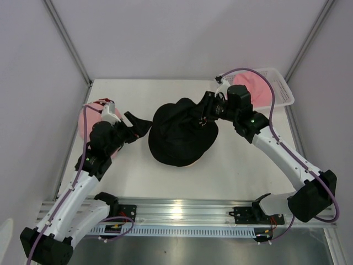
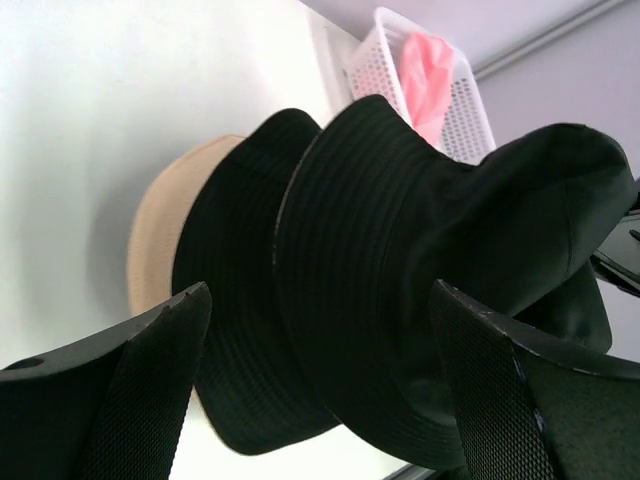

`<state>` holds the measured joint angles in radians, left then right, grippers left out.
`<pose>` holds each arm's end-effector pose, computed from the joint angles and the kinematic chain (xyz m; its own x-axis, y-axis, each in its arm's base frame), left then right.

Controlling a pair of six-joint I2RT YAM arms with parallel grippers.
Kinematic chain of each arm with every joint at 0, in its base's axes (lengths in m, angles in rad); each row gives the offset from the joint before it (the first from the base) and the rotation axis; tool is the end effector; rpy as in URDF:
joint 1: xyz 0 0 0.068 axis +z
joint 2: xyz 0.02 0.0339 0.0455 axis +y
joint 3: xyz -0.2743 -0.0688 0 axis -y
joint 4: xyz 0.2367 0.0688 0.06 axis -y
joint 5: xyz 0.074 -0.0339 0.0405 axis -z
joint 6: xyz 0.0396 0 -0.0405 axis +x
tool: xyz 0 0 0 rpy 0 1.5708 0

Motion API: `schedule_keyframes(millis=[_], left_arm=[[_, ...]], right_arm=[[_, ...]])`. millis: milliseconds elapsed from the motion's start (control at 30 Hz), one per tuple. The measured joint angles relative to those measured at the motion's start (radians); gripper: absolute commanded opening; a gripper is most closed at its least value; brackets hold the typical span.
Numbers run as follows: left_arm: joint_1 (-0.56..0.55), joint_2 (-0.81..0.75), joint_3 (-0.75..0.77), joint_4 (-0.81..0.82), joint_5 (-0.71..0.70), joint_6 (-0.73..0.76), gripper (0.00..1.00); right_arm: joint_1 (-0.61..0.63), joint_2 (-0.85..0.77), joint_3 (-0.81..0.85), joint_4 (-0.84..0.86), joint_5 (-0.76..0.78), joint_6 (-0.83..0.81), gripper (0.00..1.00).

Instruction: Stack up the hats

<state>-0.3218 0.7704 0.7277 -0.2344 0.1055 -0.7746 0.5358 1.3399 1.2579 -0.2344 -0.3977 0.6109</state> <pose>0.1611 -0.0581 0.3234 -0.4727 -0.5756 -0.6673 0.1119 0.7119 -0.6933 0.2528 0.1679 0.3865 -0.6707 0.2168 -0.7093 -0.4913 0.5866 0.6438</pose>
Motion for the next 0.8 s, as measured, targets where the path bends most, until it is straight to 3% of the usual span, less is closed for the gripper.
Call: schedule_keyframes(millis=[100, 367, 567, 800], left_arm=[[0.0, 0.016, -0.047, 0.107, 0.037, -0.011, 0.91], [0.016, 0.067, -0.117, 0.299, 0.086, -0.019, 0.9], [0.072, 0.111, -0.168, 0.412, 0.116, -0.109, 0.85], [0.079, 0.172, -0.199, 0.525, 0.158, -0.189, 0.8]], right_arm=[[0.0, -0.005, 0.007, -0.03, 0.007, -0.04, 0.65], [-0.007, -0.029, 0.132, -0.177, 0.134, -0.161, 0.95], [-0.142, -0.177, 0.082, -0.216, 0.268, -0.164, 0.98], [-0.269, -0.299, -0.22, -0.11, 0.222, -0.073, 0.97]])
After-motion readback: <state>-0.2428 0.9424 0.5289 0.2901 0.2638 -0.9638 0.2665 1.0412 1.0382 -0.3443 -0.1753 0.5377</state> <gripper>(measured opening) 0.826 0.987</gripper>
